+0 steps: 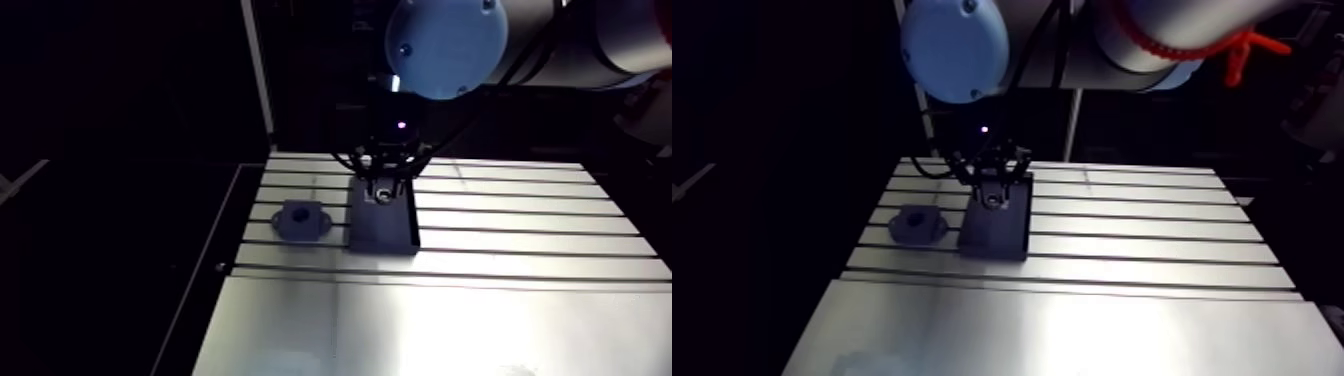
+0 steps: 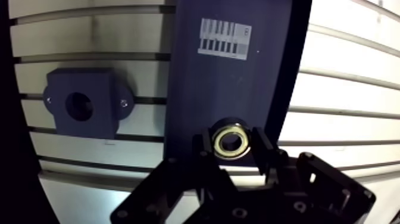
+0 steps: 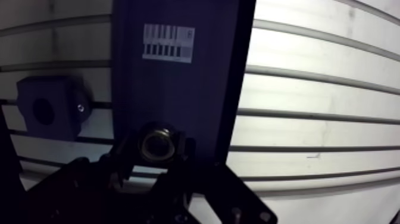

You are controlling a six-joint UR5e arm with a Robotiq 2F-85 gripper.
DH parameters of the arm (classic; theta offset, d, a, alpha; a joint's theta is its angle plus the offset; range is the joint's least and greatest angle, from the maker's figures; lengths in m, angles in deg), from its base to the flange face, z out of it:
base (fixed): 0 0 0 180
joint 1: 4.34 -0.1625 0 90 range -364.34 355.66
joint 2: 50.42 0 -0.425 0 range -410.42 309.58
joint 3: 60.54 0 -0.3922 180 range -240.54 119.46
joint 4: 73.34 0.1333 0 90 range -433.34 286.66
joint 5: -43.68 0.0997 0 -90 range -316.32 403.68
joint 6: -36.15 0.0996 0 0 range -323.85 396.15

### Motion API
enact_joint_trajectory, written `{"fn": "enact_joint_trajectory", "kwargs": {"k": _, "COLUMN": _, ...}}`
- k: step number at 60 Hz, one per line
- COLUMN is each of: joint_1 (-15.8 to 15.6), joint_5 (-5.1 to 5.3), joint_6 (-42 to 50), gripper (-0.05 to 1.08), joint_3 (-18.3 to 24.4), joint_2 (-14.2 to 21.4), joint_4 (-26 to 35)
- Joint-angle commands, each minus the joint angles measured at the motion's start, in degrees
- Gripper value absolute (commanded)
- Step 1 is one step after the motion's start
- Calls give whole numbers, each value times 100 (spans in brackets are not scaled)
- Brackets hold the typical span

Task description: Pick up the bearing and press it into the housing until flush.

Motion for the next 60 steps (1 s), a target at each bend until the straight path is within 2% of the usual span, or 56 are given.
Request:
{"fn": "enact_joint_trajectory", "kwargs": {"k": 1, "joint_1": -86, "joint_5": 27, "joint_6": 98, "gripper": 68, "joint_3": 203, "joint_2": 0, "joint_4": 221}}
{"fn": "enact_joint_trajectory", "kwargs": {"k": 12, "joint_1": -150, "joint_5": 37, "joint_6": 109, "gripper": 69, "joint_3": 256, "joint_2": -8, "joint_4": 206}}
{"fn": "enact_joint_trajectory", "kwargs": {"k": 13, "joint_1": -208, "joint_5": 12, "joint_6": 133, "gripper": 69, "joint_3": 316, "joint_2": -25, "joint_4": 213}}
{"fn": "enact_joint_trajectory", "kwargs": {"k": 24, "joint_1": -236, "joint_5": 2, "joint_6": 417, "gripper": 69, "joint_3": 471, "joint_2": -50, "joint_4": 298}}
{"fn": "enact_joint_trajectory", "kwargs": {"k": 39, "joint_1": -644, "joint_5": 2, "joint_6": 888, "gripper": 69, "joint_3": 722, "joint_2": -260, "joint_4": 510}}
{"fn": "enact_joint_trajectory", "kwargs": {"k": 48, "joint_1": -710, "joint_5": 19, "joint_6": 975, "gripper": 70, "joint_3": 743, "joint_2": -329, "joint_4": 549}}
{"fn": "enact_joint_trajectory", "kwargs": {"k": 54, "joint_1": -796, "joint_5": 2, "joint_6": 1005, "gripper": 70, "joint_3": 734, "joint_2": -373, "joint_4": 534}}
{"fn": "enact_joint_trajectory", "kwargs": {"k": 57, "joint_1": -866, "joint_5": -71, "joint_6": 1022, "gripper": 71, "joint_3": 734, "joint_2": -426, "joint_4": 507}}
{"fn": "enact_joint_trajectory", "kwargs": {"k": 60, "joint_1": -897, "joint_5": -54, "joint_6": 1047, "gripper": 71, "joint_3": 757, "joint_2": -454, "joint_4": 505}}
